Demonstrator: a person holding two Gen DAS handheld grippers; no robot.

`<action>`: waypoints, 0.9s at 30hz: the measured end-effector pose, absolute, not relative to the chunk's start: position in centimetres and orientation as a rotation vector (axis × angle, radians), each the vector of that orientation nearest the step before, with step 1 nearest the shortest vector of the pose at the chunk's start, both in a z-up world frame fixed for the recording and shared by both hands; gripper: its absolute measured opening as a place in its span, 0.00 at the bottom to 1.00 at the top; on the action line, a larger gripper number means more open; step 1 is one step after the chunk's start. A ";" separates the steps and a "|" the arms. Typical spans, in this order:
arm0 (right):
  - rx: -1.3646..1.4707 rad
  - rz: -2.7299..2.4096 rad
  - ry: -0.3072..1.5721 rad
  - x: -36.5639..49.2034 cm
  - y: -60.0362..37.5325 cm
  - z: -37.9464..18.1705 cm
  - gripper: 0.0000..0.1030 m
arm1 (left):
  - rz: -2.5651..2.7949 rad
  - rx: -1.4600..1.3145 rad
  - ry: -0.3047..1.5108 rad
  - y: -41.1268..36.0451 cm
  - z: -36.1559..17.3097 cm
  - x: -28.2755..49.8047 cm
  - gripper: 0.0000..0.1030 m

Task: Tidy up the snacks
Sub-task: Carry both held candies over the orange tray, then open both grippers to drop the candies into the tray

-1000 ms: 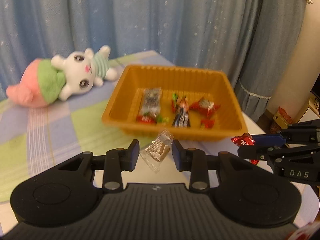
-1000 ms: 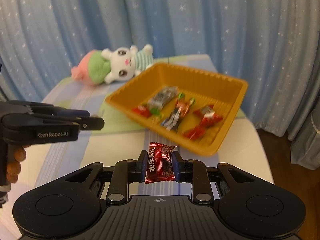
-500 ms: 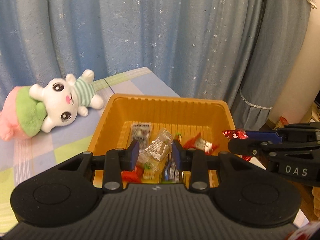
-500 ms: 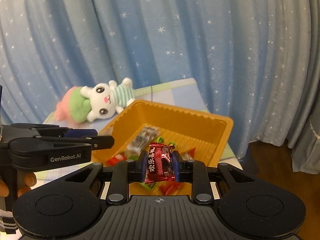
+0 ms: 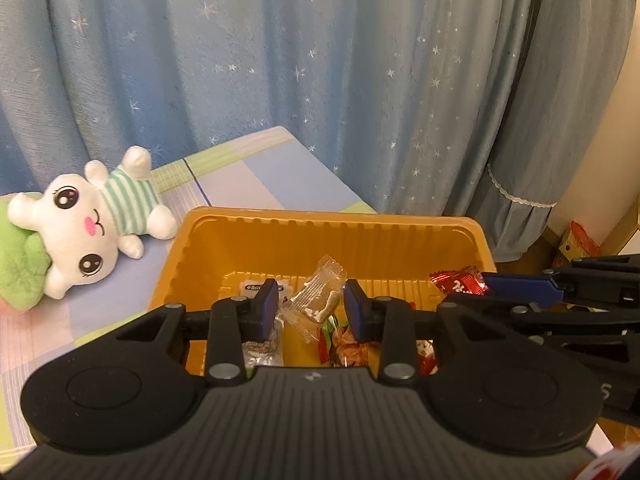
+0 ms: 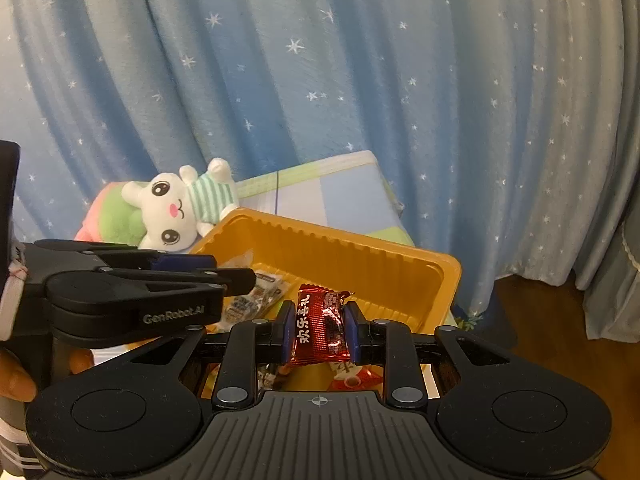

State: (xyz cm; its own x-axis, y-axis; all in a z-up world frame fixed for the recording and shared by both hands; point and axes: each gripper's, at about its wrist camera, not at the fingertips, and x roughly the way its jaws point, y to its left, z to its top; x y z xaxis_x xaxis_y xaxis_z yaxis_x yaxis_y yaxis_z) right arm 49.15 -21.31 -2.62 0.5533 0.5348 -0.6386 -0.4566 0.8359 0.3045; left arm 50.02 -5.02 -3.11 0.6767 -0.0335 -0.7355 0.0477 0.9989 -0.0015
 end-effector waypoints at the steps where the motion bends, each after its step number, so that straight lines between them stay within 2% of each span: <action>1: 0.109 0.586 0.794 49.4 -21.3 -2.8 0.26 | -0.047 0.018 0.830 -5.1 -3.3 50.3 0.32; 6: 0.116 0.584 0.808 50.3 -21.3 -3.3 0.26 | -0.046 0.003 0.852 -5.0 -4.2 51.5 0.33; 13: 0.129 0.581 0.820 51.0 -21.4 -3.9 0.26 | -0.036 -0.028 0.858 -4.4 -4.5 51.5 0.44; 20: 0.138 0.585 0.824 51.6 -21.1 -4.0 0.26 | -0.016 -0.059 0.865 -3.4 -4.5 50.8 0.48; 27: 0.147 0.590 0.827 51.9 -20.6 -3.9 0.26 | 0.005 -0.070 0.855 -2.6 -3.8 49.7 0.57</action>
State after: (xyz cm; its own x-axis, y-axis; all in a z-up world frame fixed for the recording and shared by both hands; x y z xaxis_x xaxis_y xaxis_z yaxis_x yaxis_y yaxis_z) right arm 51.95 -20.56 -3.90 0.5276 0.5476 -0.6495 -0.4365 0.8306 0.3458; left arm 49.71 -2.62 -3.83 0.6565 -0.0234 -0.7540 -0.0325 0.9977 -0.0593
